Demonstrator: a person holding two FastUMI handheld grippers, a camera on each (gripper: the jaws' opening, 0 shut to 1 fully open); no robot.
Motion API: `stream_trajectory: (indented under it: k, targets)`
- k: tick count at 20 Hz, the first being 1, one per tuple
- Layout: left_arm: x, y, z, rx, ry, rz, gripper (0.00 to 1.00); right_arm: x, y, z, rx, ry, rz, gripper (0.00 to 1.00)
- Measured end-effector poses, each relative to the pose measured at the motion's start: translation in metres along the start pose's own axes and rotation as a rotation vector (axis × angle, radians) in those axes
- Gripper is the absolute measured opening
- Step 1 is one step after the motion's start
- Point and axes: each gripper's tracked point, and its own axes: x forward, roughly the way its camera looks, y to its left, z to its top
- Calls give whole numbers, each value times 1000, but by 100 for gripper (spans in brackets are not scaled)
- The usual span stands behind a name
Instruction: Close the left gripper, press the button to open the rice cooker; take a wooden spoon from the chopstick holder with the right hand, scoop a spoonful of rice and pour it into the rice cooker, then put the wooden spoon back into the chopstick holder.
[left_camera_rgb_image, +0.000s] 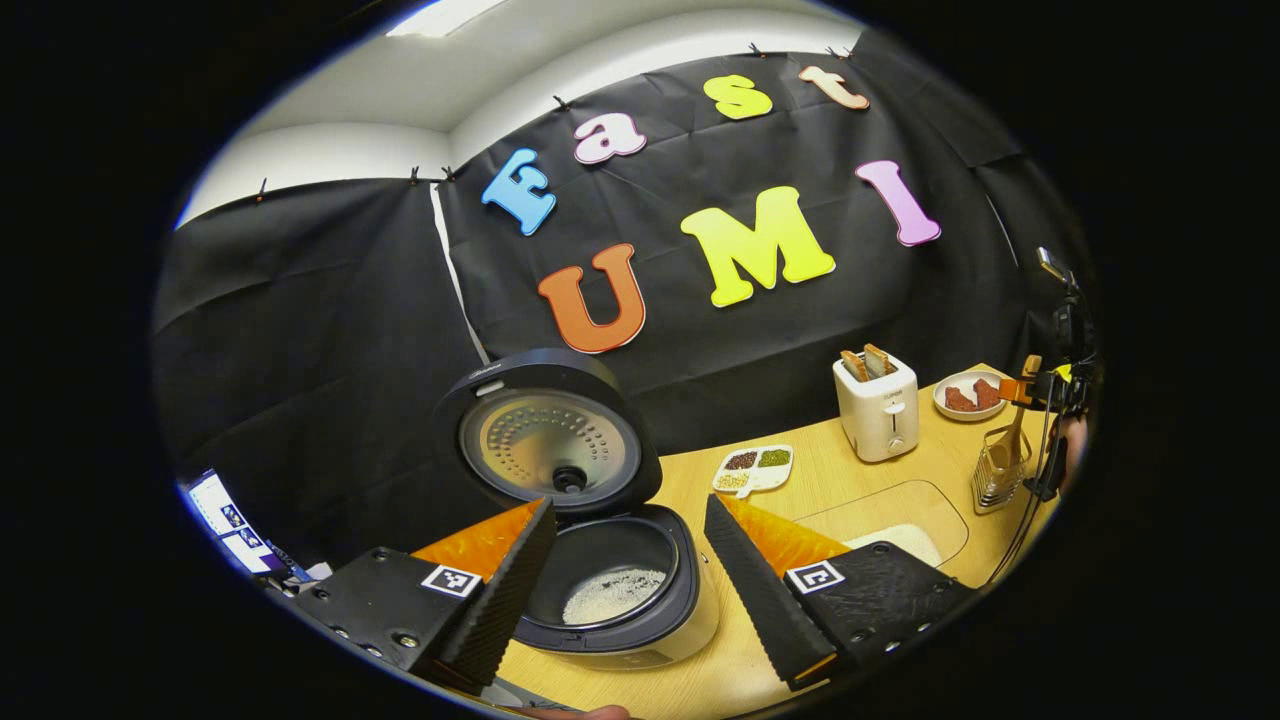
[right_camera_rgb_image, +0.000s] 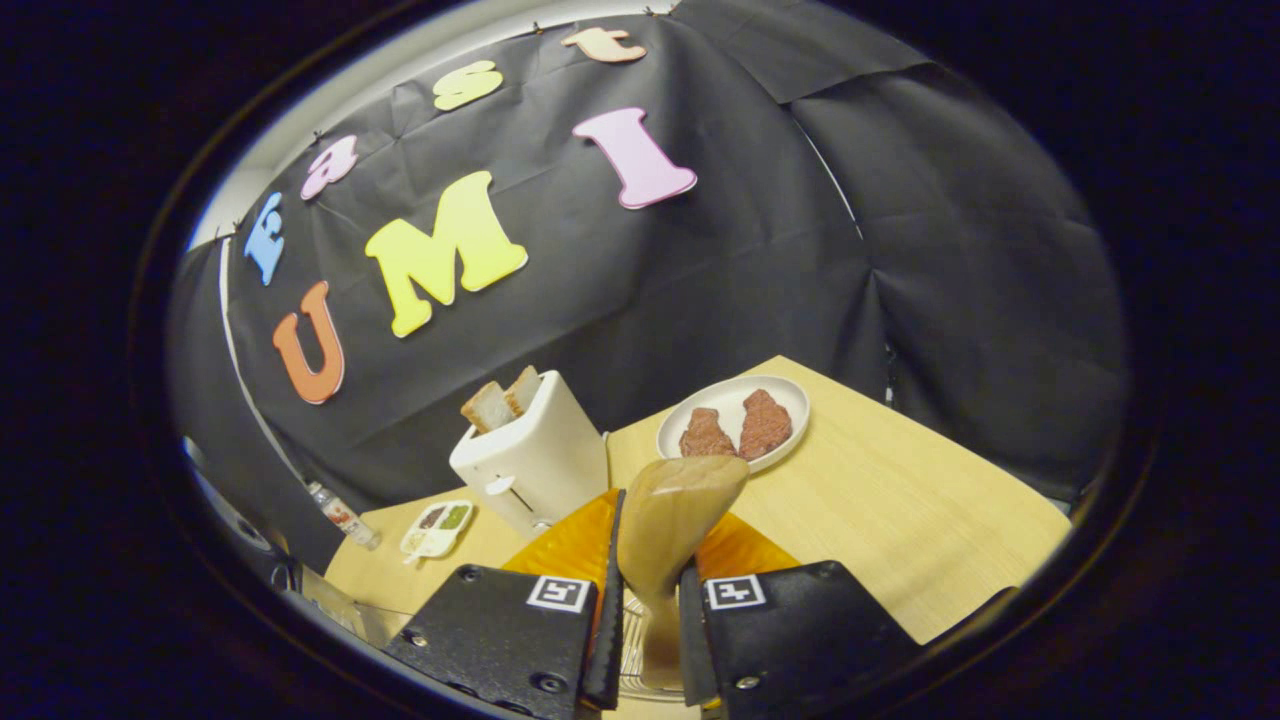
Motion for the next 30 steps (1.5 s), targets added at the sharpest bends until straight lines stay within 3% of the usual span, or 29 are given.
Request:
stream_trajectory:
  k: [4, 6, 7, 11, 13, 18, 25, 30]
  targets:
    - [1, 0, 2, 0, -9, 0, 95, -1, -16, -4, -24, 27, -70, 35]
    - [2, 1, 2, 1, -9, 0, 95, 0, -24, -11, -48, 47, -104, 55]
    - [2, 1, 1, 1, -9, 0, 95, -2, -24, -10, -61, 45, -110, 81]
    - [3, 6, 1, 4, -11, 7, 95, -13, -30, 9, -155, -19, -162, 83]
    - [5, 8, 0, 2, -11, 9, 95, -23, -30, 13, -217, -26, -173, 100]
    - [6, 13, 4, 2, -19, 5, 95, -67, -31, 33, -322, -62, -202, 100]
    - [3, 16, 21, -19, -62, -17, 95, -159, 34, 91, -469, -175, -91, 100]
    - [9, 33, 57, -45, -124, -14, 95, -208, 84, 112, -463, -187, -17, 100]
